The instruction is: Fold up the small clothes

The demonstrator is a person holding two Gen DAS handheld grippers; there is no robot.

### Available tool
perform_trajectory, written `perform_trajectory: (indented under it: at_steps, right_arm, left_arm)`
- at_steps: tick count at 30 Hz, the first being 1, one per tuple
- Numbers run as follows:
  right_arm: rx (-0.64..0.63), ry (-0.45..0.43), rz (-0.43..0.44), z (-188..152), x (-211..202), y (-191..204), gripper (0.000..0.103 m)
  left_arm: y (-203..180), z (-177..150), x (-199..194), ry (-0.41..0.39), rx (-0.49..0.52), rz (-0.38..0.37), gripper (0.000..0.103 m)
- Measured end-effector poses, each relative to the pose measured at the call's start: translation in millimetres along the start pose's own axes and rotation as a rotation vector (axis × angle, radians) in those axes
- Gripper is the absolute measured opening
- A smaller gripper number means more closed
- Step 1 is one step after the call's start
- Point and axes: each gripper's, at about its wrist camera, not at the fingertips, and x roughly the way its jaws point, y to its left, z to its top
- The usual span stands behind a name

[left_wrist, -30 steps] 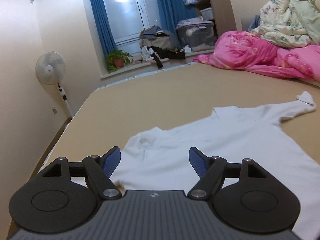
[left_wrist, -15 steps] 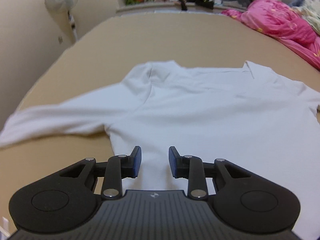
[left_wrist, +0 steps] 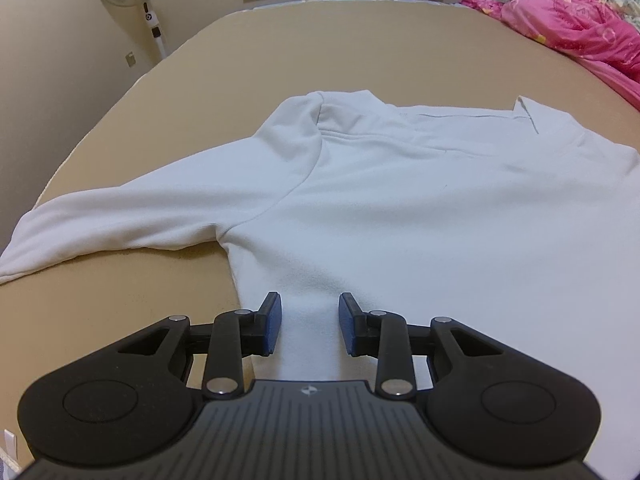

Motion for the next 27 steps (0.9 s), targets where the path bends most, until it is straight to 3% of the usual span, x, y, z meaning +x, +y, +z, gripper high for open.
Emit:
perform_trajectory:
  at_steps: [1, 2, 3, 5, 8, 10, 11, 13, 16, 19, 20, 24, 27]
  right_arm:
    - [0.019, -0.003, -0.007, 1.9, 1.3, -2.9, 0.04]
    - [0.049, 0.0, -0.022, 4.0, 1.4, -6.9, 0.014]
    - [0.105, -0.004, -0.041, 6.2, 0.3, -15.3, 0.005]
    - [0.266, -0.042, -0.079, 6.4, -6.0, -38.3, 0.005]
    - [0.479, -0.024, -0.09, -2.7, -6.5, -70.1, 0.006]
    - [0.584, -0.018, -0.066, -13.3, -6.4, -83.5, 0.01]
    - [0.6, -0.02, -0.062, -16.1, -6.7, -85.9, 0.018]
    - [0.601, -0.042, -0.051, -17.1, -8.1, -86.7, 0.028]
    - [0.604, -0.048, -0.033, -16.8, -6.2, -87.4, 0.028]
    - [0.605, -0.04, -0.019, -15.0, -5.7, -87.5, 0.004]
    - [0.603, -0.051, -0.028, -12.2, -9.6, -86.5, 0.004]
    - [0.543, -0.177, -0.033, 21.6, -46.9, -61.6, 0.004]
    - [0.407, -0.316, 0.069, 56.0, -92.4, -7.9, 0.004]
  left_arm:
    - [0.0, -0.1, 0.2, 0.0, 0.0, 0.001, 0.035]
    - [0.1, -0.3, -0.1, -0.002, 0.001, -0.001, 0.035]
    - [0.1, -0.4, -0.2, -0.005, 0.003, -0.002, 0.035]
    - [0.1, -0.3, -0.3, -0.011, 0.006, -0.002, 0.035]
    - [1.7, 0.0, -1.6, -0.015, -0.001, -0.008, 0.035]
    - [2.3, 0.1, -2.9, -0.018, -0.006, -0.007, 0.036]
    - [2.2, 0.1, -3.5, -0.019, -0.008, -0.005, 0.038]
    - [2.5, 0.0, -4.0, -0.019, -0.011, -0.006, 0.038]
    - [2.6, 1.0, -8.0, -0.031, -0.012, -0.008, 0.038]
    - [4.8, 2.5, -9.6, -0.037, -0.019, -0.001, 0.038]
    - [6.7, 3.5, -9.6, -0.035, -0.028, -0.001, 0.038]
    - [16.1, 7.4, -10.9, -0.032, -0.072, 0.0, 0.038]
    - [24.6, 11.4, -13.4, -0.026, -0.114, -0.008, 0.038]
